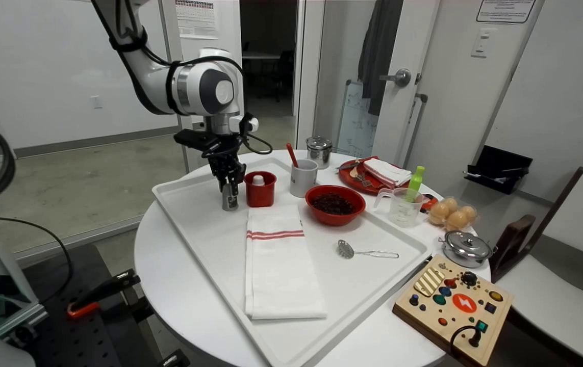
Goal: Put the salt and pepper shaker in the red mug and use the spoon to mix the contents of the red bowl
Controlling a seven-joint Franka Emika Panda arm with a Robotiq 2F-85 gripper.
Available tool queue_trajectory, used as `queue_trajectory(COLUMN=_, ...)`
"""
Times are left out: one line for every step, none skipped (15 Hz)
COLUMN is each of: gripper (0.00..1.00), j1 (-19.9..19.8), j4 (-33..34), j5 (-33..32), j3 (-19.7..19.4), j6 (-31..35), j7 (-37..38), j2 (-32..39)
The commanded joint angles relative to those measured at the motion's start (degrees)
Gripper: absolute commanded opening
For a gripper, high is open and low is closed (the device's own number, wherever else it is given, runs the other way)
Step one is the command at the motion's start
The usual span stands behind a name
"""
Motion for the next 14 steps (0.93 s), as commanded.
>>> queue_trajectory(gripper=0.18, j1=0.27, j4=0.06, j5=2.5, j3=-0.18, j6=-0.87, j7=-1.3, j2=-0.94)
queue_trajectory(gripper=0.18, j1=0.17, j4=-0.16, j5=2.82, j3=0.01, j6=-1.14, j7=-1.62, j2=-1.65)
queue_trajectory(gripper=0.18, j1=0.35, j4=-0.63, j5=2.94, j3=0.15, j6=-1.35, j7=-1.55, j2=-2.64)
queue_trajectory(gripper=0.18, j1=0.85, j4=-1.27, j5=2.51, j3=0.08, j6=-1.93, j7=-1.11, j2=-4.37)
queue_trajectory(gripper=0.18, j1=0.74, j4=-1.26, j5=2.35, j3=0.17, j6=-2.76, j7=-1.6, j2=-5.44)
queue_trajectory(gripper=0.18, j1=0.94, j4=-1.24, j5=1.56, j3=-0.11, j6=-4.05, j7=-1.54, j2=-6.87)
queue_trajectory(gripper=0.18, j1=1.06, j4=-1.04, j5=0.78, j3=-0.43, j6=-5.53, j7=-1.26, j2=-8.03)
queue_trajectory(gripper=0.18, j1=0.89, j4=-0.66, j5=0.4, j3=-0.42, j6=-7.19, j7=-1.31, j2=-8.95)
queue_trajectory(gripper=0.18, j1=0.48, j4=-0.16, j5=0.29, j3=-0.24, j6=-9.14, j7=-1.67, j2=-9.75)
queue_trajectory(gripper=0.18, j1=0.14, j4=0.21, j5=0.18, j3=-0.06, j6=-10.75, j7=-1.95, j2=-10.41)
queue_trajectory(gripper=0.18, j1=-0.19, j4=0.66, j5=0.1, j3=0.09, j6=-12.35, j7=-2.31, j2=-10.89)
queue_trajectory(gripper=0.18, j1=-0.43, j4=0.97, j5=-0.23, j3=0.15, j6=-13.57, j7=-2.4, j2=-11.4)
queue_trajectory(gripper=0.18, j1=-0.67, j4=1.2, j5=-0.59, j3=0.16, j6=-14.07, j7=-2.29, j2=-11.73)
queue_trajectory(gripper=0.18, j1=-0.73, j4=1.34, j5=-1.48, j3=-0.03, j6=-14.08, j7=-1.61, j2=-11.94)
